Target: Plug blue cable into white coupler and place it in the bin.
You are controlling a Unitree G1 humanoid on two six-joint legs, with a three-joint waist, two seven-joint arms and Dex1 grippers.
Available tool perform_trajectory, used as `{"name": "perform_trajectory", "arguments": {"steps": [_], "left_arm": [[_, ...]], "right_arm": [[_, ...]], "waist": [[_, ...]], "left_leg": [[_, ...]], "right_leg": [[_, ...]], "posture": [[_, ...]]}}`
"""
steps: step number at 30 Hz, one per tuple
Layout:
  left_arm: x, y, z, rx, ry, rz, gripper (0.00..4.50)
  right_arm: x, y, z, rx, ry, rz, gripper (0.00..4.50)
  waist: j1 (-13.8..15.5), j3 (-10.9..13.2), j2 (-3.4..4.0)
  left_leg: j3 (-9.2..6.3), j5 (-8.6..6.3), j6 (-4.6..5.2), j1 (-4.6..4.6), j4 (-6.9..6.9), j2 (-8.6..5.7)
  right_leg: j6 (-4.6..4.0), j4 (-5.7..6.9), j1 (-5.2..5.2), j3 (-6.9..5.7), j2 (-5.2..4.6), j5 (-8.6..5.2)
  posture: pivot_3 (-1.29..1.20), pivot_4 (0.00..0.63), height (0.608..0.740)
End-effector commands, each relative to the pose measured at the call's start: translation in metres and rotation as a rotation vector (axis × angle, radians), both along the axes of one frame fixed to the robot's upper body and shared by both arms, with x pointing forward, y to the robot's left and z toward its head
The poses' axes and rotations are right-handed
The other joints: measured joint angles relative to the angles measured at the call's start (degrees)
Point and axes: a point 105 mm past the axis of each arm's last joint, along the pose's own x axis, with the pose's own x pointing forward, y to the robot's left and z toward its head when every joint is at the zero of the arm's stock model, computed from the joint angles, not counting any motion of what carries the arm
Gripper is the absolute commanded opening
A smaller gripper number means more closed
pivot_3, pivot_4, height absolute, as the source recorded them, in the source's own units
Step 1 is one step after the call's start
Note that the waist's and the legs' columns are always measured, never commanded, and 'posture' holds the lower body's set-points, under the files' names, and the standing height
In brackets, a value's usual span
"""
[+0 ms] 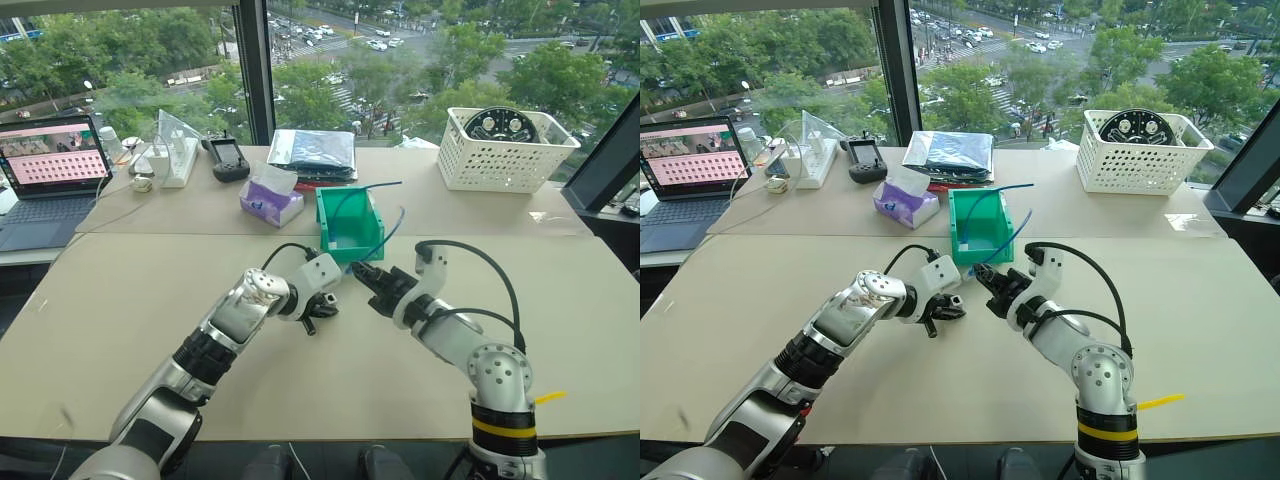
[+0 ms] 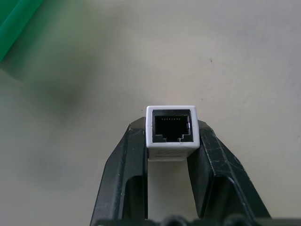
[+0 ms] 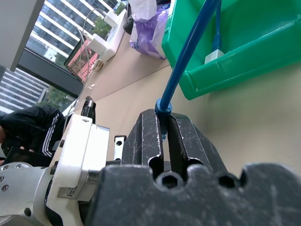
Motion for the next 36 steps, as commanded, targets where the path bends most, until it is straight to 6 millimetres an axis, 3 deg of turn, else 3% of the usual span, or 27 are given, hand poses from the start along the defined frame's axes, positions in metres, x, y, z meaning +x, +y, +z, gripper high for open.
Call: {"name": "perform_trajectory", "arguments": {"steps": [1,25,36], "left_arm": [[0.000,-0.001,-0.009,0.039,0.022,0.010,0.67],[-0.005,-0.010,0.002,-0.030,0.096,0.030,0.67],[-0.009,-0.014,0.010,-0.075,0.142,0.055,0.67]], "right_arm": [[-0.004,0.004,0.006,-0.003,-0.035,-0.001,0.00],[-0.007,0.022,-0.020,-0.099,0.005,0.047,0.00],[-0.007,0.022,-0.028,-0.278,-0.044,0.076,0.00]], "waist": [[0.0,0.0,0.00],[0.0,0.0,0.00],[-0.2,0.0,0.00]], "left_leg": [[0.01,0.00,0.00,0.00,0.00,0.00],[0.01,0.00,0.00,-0.01,0.00,-0.02],[0.01,0.00,0.00,-0.01,-0.01,-0.02]], "right_leg": [[-0.01,0.01,-0.01,0.02,0.00,0.01],[-0.07,0.01,-0.04,0.02,-0.01,0.04],[-0.07,0.02,-0.05,0.02,0.00,0.04]], "posture": [[0.00,0.150,0.740],[0.00,0.150,0.740],[0.00,0.150,0.740]]}}
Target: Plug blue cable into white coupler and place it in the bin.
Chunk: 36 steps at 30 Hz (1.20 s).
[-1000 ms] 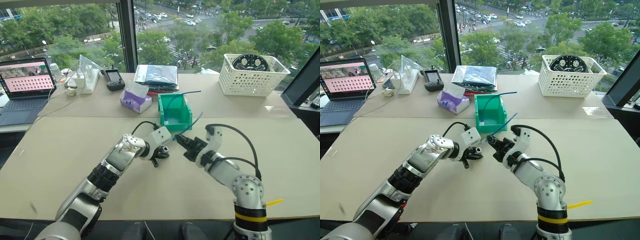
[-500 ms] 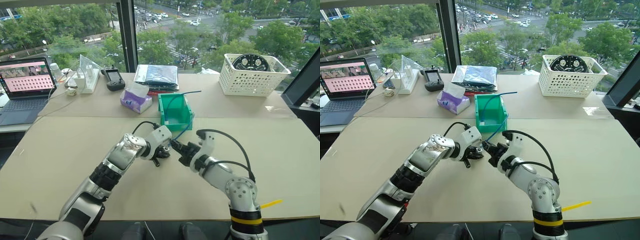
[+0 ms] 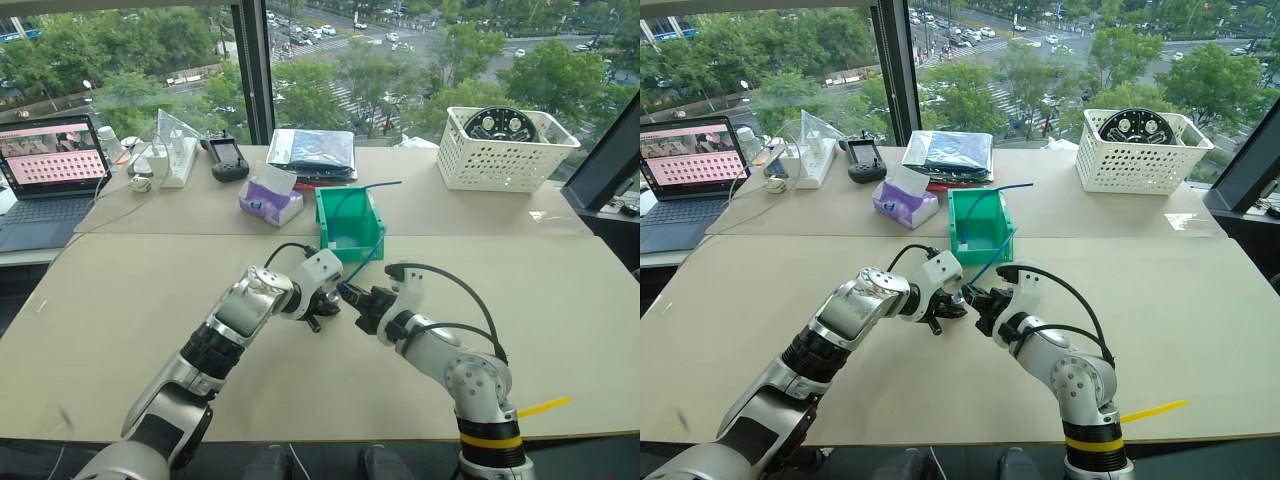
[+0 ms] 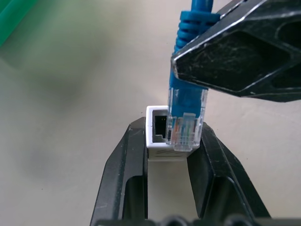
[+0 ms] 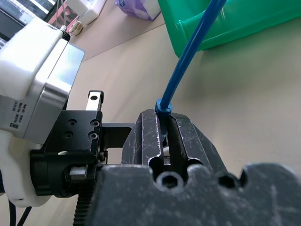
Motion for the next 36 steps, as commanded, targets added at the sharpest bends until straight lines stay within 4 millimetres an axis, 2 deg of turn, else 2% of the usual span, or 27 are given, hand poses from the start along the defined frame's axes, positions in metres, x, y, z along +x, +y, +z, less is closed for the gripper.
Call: {"name": "perform_trajectory", "arguments": {"steps": [1,15,21,31,36], "left_arm": [[-0.007,-0.011,0.008,-0.043,0.026,-0.027,0.67],[-0.004,-0.011,0.015,-0.059,0.036,0.017,0.67],[-0.002,-0.034,0.041,-0.189,0.078,0.070,0.67],[0.000,-0.029,0.043,-0.161,0.055,0.080,0.67],[-0.002,-0.035,0.046,-0.161,0.040,0.052,0.67]], "right_arm": [[-0.002,0.002,-0.002,-0.092,-0.034,0.025,0.00],[0.000,0.000,-0.007,-0.222,-0.084,0.040,0.00],[-0.008,0.006,-0.010,-0.259,-0.090,0.101,0.00],[-0.017,0.017,-0.018,-0.286,-0.054,0.205,0.00],[-0.021,0.021,-0.022,-0.333,-0.036,0.300,0.00]], "waist": [[0.0,0.0,0.00],[0.0,0.0,0.00],[0.4,0.0,-0.01],[0.0,0.0,-0.01],[0.0,0.0,-0.01]], "left_leg": [[0.00,0.00,0.00,0.00,0.00,0.00],[0.00,0.00,0.00,0.00,0.00,0.00],[-0.01,0.00,0.00,-0.02,0.07,-0.05],[-0.01,0.00,0.00,-0.02,0.02,-0.04],[-0.01,0.00,0.00,-0.02,0.02,-0.04]], "right_leg": [[0.00,0.00,0.00,0.00,0.00,0.00],[0.00,0.02,-0.02,0.00,0.02,0.00],[0.01,0.02,0.01,-0.01,0.00,0.00],[-0.01,0.04,-0.03,0.00,0.02,0.01],[-0.01,0.04,-0.04,0.00,0.02,0.02]], "posture": [[0.00,0.150,0.740],[0.00,0.150,0.740],[0.00,0.150,0.740],[0.00,0.150,0.740],[0.00,0.150,0.740]]}}
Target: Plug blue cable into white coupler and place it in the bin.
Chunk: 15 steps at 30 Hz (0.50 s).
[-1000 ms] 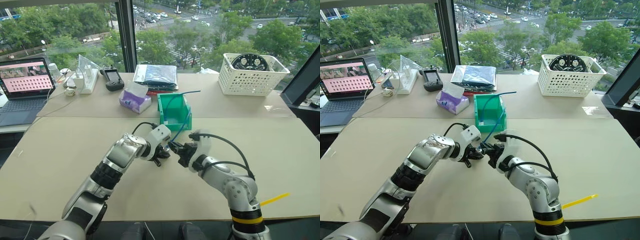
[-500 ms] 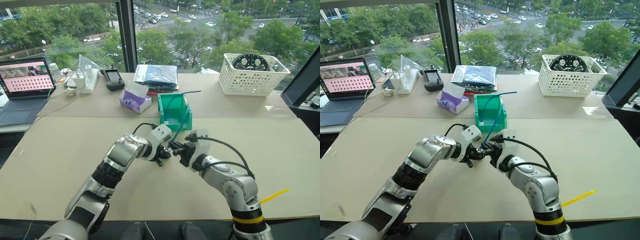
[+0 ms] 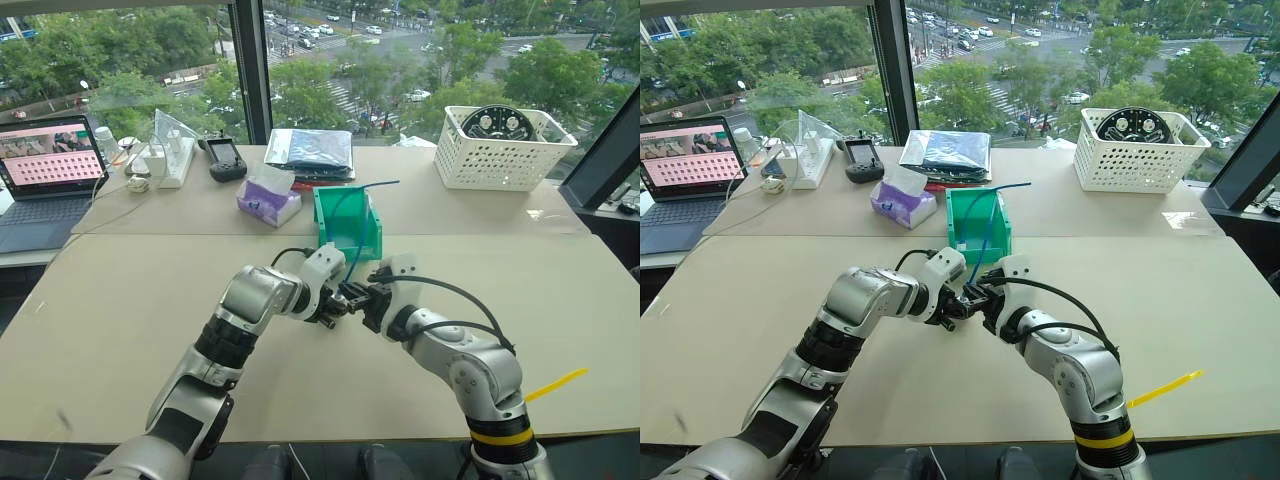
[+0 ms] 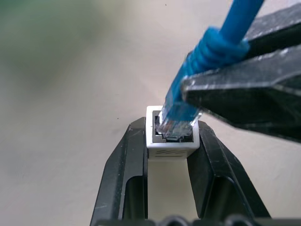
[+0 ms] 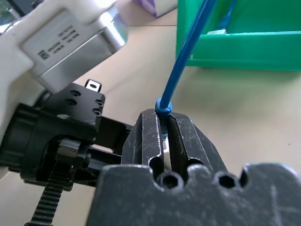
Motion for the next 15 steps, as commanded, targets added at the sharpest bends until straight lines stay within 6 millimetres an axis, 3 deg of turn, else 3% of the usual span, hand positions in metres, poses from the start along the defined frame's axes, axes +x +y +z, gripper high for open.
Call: {"name": "perform_trajectory", "arguments": {"steps": [1,7,15], "left_arm": [[0.002,-0.018,0.040,-0.055,-0.155,-0.079,0.67],[0.003,-0.020,0.041,-0.050,-0.170,-0.074,0.67],[0.005,-0.015,0.042,-0.064,-0.165,-0.037,0.67]], "right_arm": [[-0.019,0.020,-0.029,-0.085,0.140,0.178,0.00],[-0.021,0.017,-0.035,-0.177,0.163,0.260,0.00],[-0.029,0.016,-0.067,-0.238,0.251,0.297,0.00]], "waist": [[0.0,0.0,0.00],[0.1,0.0,0.00],[0.1,0.0,-0.01]], "left_leg": [[0.00,0.00,0.00,0.00,0.00,0.00],[0.00,0.00,0.00,0.00,0.00,-0.01],[0.00,0.00,0.00,0.03,0.02,-0.01]], "right_leg": [[0.00,0.00,0.00,0.00,0.00,0.00],[0.00,-0.01,0.02,-0.01,0.00,0.00],[0.00,0.00,0.06,-0.01,0.00,0.00]], "posture": [[0.00,0.150,0.740],[0.00,0.150,0.740],[0.00,0.150,0.740]]}}
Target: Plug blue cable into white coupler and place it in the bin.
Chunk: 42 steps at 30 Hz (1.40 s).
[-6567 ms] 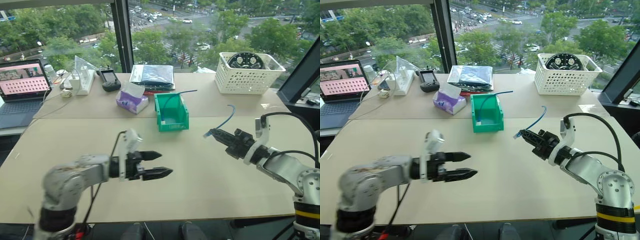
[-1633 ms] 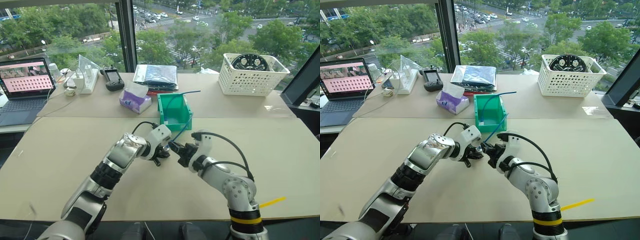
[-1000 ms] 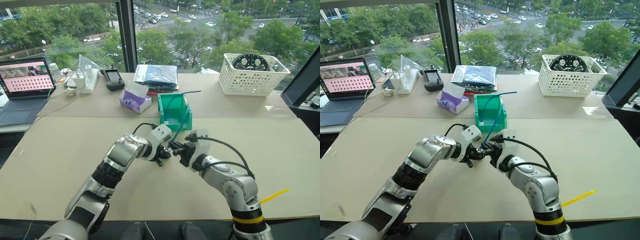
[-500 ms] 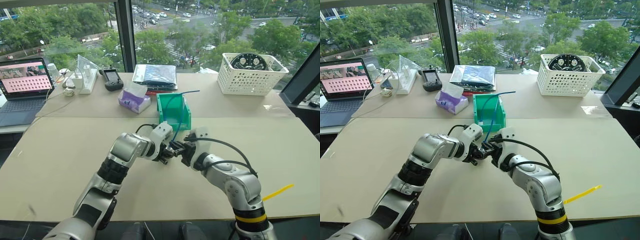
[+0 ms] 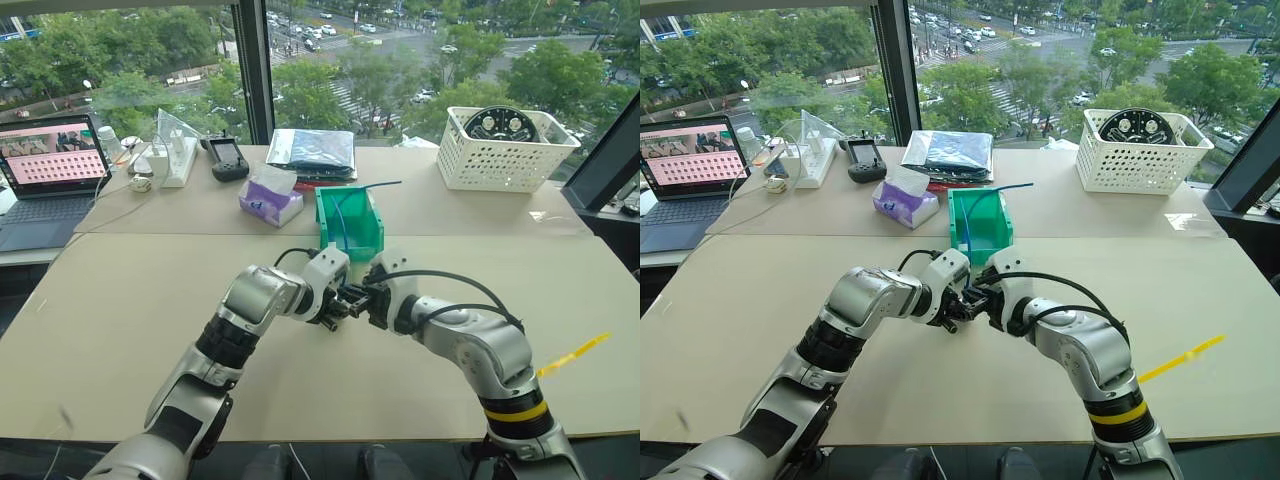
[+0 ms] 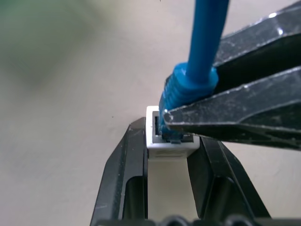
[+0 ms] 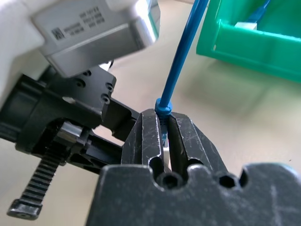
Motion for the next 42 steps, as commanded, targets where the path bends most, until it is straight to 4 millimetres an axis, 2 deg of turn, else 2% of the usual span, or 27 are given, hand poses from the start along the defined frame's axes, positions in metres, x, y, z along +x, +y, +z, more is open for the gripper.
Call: {"name": "perform_trajectory", "arguments": {"steps": [1,6,10,12,13,15,16,17,20,21,25,28,30,34,38,41,42], "left_arm": [[0.006,-0.013,0.043,-0.091,-0.150,-0.029,0.67],[0.002,-0.012,0.040,-0.093,-0.146,-0.027,0.67],[-0.003,-0.005,0.037,-0.095,-0.141,-0.036,0.67],[-0.007,-0.002,0.036,-0.122,-0.117,-0.048,1.71],[-0.010,-0.001,0.036,-0.144,-0.099,-0.057,1.92],[-0.013,0.001,0.036,-0.170,-0.080,-0.059,2.72],[-0.014,0.004,0.035,-0.168,-0.079,-0.057,2.95],[-0.014,0.007,0.033,-0.155,-0.085,-0.052,3.42],[-0.017,0.027,0.018,-0.107,-0.085,-0.027,4.45],[-0.019,0.032,0.015,-0.098,-0.085,-0.023,4.45],[-0.028,0.060,0.006,-0.084,-0.138,-0.028,4.45],[-0.035,0.072,0.005,-0.111,-0.155,-0.023,4.45],[-0.035,0.083,0.005,-0.111,-0.185,0.008,4.45],[-0.030,0.096,0.007,-0.110,-0.242,0.077,4.45],[-0.018,0.110,0.022,-0.135,-0.368,0.216,4.45],[-0.021,0.115,0.026,-0.151,-0.406,0.244,4.45],[-0.022,0.116,0.025,-0.154,-0.408,0.248,4.49]], "right_arm": [[-0.032,0.019,-0.065,-0.093,0.251,0.140,0.00],[-0.027,0.016,-0.074,-0.124,0.258,0.146,0.00],[-0.015,0.012,-0.053,-0.027,0.199,0.106,0.00],[-0.005,0.004,-0.036,0.028,0.142,0.060,0.00],[0.000,0.000,-0.027,0.061,0.121,0.036,0.00],[0.009,-0.012,-0.006,0.117,0.074,-0.011,0.00],[0.012,-0.017,0.003,0.139,0.057,-0.029,0.00],[0.015,-0.022,0.012,0.159,0.042,-0.043,0.00],[0.022,-0.037,0.041,0.201,-0.006,-0.073,0.00],[0.024,-0.040,0.048,0.207,-0.015,-0.078,0.00],[0.044,-0.054,0.096,0.226,-0.106,-0.088,0.00],[0.062,-0.052,0.120,0.205,-0.158,-0.071,0.00],[0.081,-0.050,0.133,0.187,-0.193,-0.074,0.00],[0.107,-0.045,0.140,0.157,-0.221,-0.078,0.00],[0.138,-0.037,0.125,0.091,-0.211,-0.106,0.00],[0.147,-0.030,0.120,0.112,-0.207,-0.115,0.00],[0.148,-0.029,0.119,0.103,-0.212,-0.112,0.45]], "waist": [[0.0,0.0,-0.01],[-0.1,-0.1,-0.03],[-0.4,-0.1,-0.03],[-0.4,-0.1,-0.03],[-0.3,-0.1,-0.02],[-0.2,-0.1,-0.01],[-0.2,-0.1,-0.01],[-0.1,-0.1,-0.01],[-0.2,-0.1,0.01],[-0.4,-0.1,0.03],[-0.7,0.0,0.10],[-0.5,0.0,0.11],[-0.6,0.0,0.12],[-0.3,0.0,0.12],[-0.4,0.0,0.11],[-0.5,0.0,0.10],[-0.4,0.0,0.10]], "left_leg": [[0.00,0.00,0.00,0.02,0.00,0.00],[0.00,0.00,0.00,0.17,0.01,0.00],[0.01,0.00,0.00,0.31,-0.01,0.05],[0.01,0.00,-0.01,0.28,-0.04,0.07],[0.01,0.00,-0.01,0.25,-0.04,0.07],[0.02,0.00,-0.01,0.26,-0.05,0.06],[0.01,0.00,-0.02,0.20,-0.03,0.06],[0.02,0.01,-0.02,0.18,-0.03,0.05],[0.02,0.01,-0.03,0.15,-0.03,0.04],[0.03,0.01,-0.02,0.14,-0.04,0.04],[0.07,0.01,-0.03,0.06,-0.06,0.06],[0.07,0.01,-0.03,0.09,-0.10,0.09],[0.08,0.01,-0.03,0.08,-0.10,0.09],[0.13,0.01,-0.03,0.06,-0.10,0.07],[0.15,0.01,-0.04,0.00,-0.11,0.04],[0.14,0.01,-0.06,-0.01,-0.18,0.04],[0.14,-0.01,-0.10,-0.01,-0.24,0.03]], "right_leg": [[0.00,0.00,0.01,0.00,0.00,0.00],[0.00,0.02,0.12,0.01,0.00,0.00],[0.00,0.03,0.20,0.02,0.05,-0.01],[-0.02,0.08,0.12,0.09,0.09,0.00],[-0.04,0.10,0.07,0.09,0.10,0.01],[-0.06,0.10,0.08,0.11,0.09,0.02],[-0.07,0.10,0.03,0.11,0.08,0.03],[-0.08,0.10,0.02,0.11,0.05,0.03],[-0.08,0.10,-0.01,0.11,0.04,0.04],[-0.09,0.10,-0.04,0.12,0.04,0.04],[-0.15,0.17,-0.19,0.16,0.07,0.07],[-0.20,0.10,-0.16,0.11,0.08,0.08],[-0.20,0.05,-0.14,0.10,0.08,0.08],[-0.19,0.01,-0.14,0.10,0.07,0.08],[-0.17,-0.03,-0.16,0.09,0.03,0.10],[-0.18,-0.04,-0.19,0.08,0.02,0.11],[-0.18,-0.03,-0.21,0.08,-0.01,0.11]], "posture": [[0.00,0.150,0.740],[0.00,0.150,0.740],[0.00,0.150,0.740],[0.00,0.150,0.740],[0.00,0.150,0.740],[0.00,0.150,0.740],[0.00,0.150,0.740],[0.00,0.150,0.740],[0.00,0.150,0.740],[0.00,0.150,0.740],[0.00,0.150,0.740],[0.00,0.150,0.740],[0.00,0.150,0.740],[0.00,0.150,0.740],[0.00,0.150,0.740],[0.00,0.150,0.740],[0.00,0.150,0.740]]}}
